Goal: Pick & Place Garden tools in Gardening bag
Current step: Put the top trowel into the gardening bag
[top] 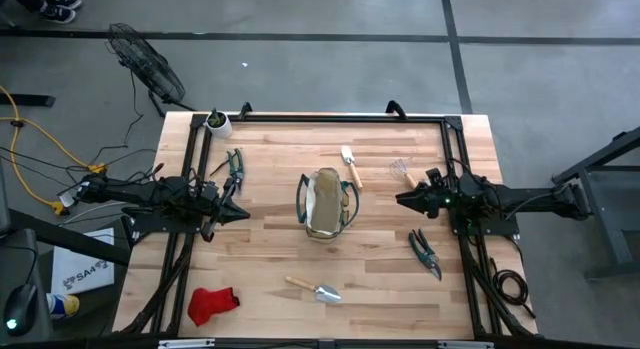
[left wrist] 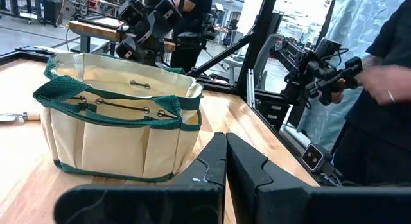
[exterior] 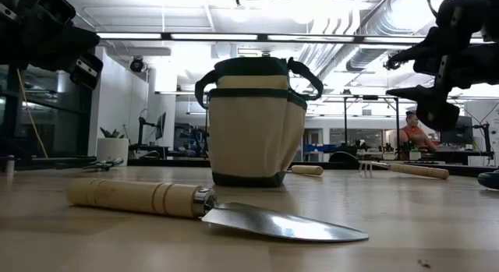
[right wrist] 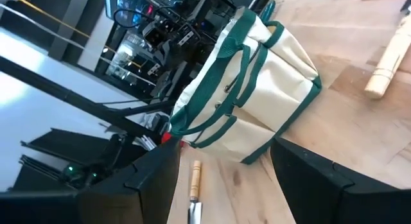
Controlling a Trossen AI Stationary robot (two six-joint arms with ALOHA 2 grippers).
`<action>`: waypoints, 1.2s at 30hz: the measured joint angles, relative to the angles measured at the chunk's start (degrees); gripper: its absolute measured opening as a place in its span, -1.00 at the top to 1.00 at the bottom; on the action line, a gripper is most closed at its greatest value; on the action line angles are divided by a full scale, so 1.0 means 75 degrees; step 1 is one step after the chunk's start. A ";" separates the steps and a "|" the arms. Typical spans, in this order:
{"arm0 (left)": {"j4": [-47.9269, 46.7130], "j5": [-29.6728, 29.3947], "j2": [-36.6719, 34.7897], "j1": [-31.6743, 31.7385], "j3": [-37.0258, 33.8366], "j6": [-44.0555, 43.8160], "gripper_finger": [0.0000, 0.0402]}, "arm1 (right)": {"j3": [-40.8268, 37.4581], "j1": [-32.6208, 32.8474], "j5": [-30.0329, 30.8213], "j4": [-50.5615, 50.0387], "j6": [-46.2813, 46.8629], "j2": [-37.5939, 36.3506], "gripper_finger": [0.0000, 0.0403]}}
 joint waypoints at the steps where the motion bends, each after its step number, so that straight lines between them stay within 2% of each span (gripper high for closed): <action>1: -0.0002 0.0000 0.0003 0.0000 -0.0003 0.0000 1.00 | 0.0000 0.0000 0.0002 0.0000 0.0038 0.0025 -0.17; 5: -0.0001 0.0000 0.0003 0.0002 -0.0003 0.0002 1.00 | 0.0025 0.0000 0.0081 -0.0030 0.0247 0.0209 -0.17; 11: -0.0001 0.0000 0.0000 0.0003 -0.0003 0.0000 1.00 | 0.0597 -0.0001 0.0808 -0.0069 0.0118 0.0909 -0.17; 18: 0.0000 0.0001 0.0001 0.0003 -0.0002 0.0002 1.00 | 0.1552 -0.0108 0.1427 -0.0113 -0.0238 0.2487 -0.17; 26: -0.0003 0.0000 0.0003 0.0000 -0.0002 0.0000 1.00 | 0.2919 -0.0825 0.1381 -0.0290 -0.0283 0.4611 -0.17; 36: -0.0001 0.0001 0.0003 0.0001 -0.0001 0.0003 1.00 | 0.5405 -0.1849 0.0830 -0.2624 -0.0916 0.7014 -0.17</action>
